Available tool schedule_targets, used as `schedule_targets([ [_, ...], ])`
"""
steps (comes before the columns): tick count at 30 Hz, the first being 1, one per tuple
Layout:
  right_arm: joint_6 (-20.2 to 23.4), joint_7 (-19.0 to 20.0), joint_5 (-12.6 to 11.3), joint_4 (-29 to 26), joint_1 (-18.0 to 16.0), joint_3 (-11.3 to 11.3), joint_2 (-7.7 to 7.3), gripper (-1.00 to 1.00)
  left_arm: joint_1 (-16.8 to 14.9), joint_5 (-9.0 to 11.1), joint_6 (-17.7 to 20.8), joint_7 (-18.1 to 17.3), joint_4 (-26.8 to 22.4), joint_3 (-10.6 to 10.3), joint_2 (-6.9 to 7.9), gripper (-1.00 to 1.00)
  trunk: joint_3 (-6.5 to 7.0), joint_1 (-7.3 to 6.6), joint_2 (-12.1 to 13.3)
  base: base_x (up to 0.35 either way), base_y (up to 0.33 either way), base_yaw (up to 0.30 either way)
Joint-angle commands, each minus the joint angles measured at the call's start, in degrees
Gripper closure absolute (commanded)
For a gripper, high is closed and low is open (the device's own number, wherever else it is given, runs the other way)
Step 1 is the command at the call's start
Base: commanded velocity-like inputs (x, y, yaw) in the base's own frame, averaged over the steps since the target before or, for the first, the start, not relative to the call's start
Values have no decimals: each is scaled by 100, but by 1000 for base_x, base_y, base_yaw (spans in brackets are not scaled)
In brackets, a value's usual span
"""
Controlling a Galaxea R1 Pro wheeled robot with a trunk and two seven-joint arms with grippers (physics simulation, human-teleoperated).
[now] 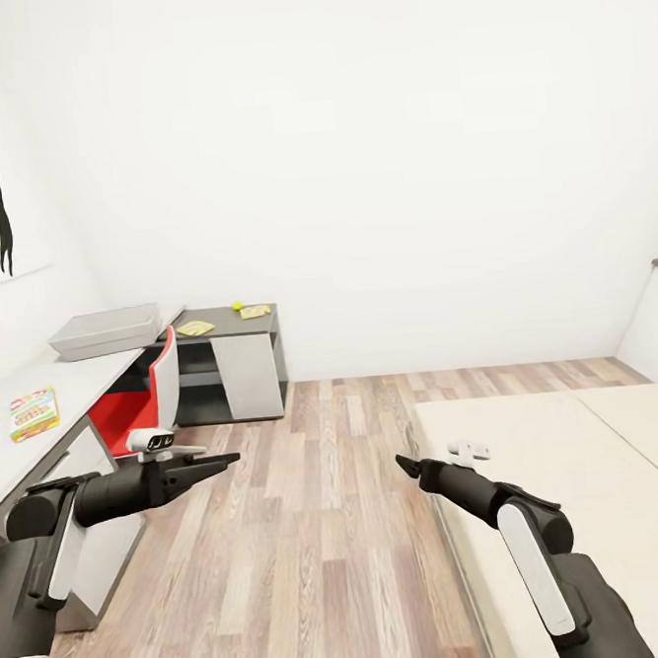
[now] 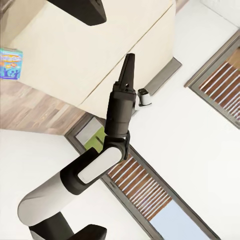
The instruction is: Put all the toys in the child's room - the three board games (two on the bed and one on the table), the two jigsaw puzzles on the table, and the tennis ball on the table - inside the toy box on the table in the child's room.
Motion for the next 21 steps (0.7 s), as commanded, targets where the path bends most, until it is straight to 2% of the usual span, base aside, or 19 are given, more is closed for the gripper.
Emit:
schedule_targets([
  [1, 30, 21, 12, -5, -6, -9, 4, -100, -4, -1, 61, -23, 0, -1, 3, -100, -13, 4, -13, 0, 238, -5],
  [8, 30, 16, 12, -5, -6, -10, 8, -100, -1, -1, 61, -23, -1, -1, 3, -100, -13, 4, -13, 0, 265, -100],
  [21, 30, 13, 12, -1, -6, -8, 12, -100, -1, -1, 61, -23, -1, -1, 3, -100, -13, 4, -13, 0, 286, -251],
])
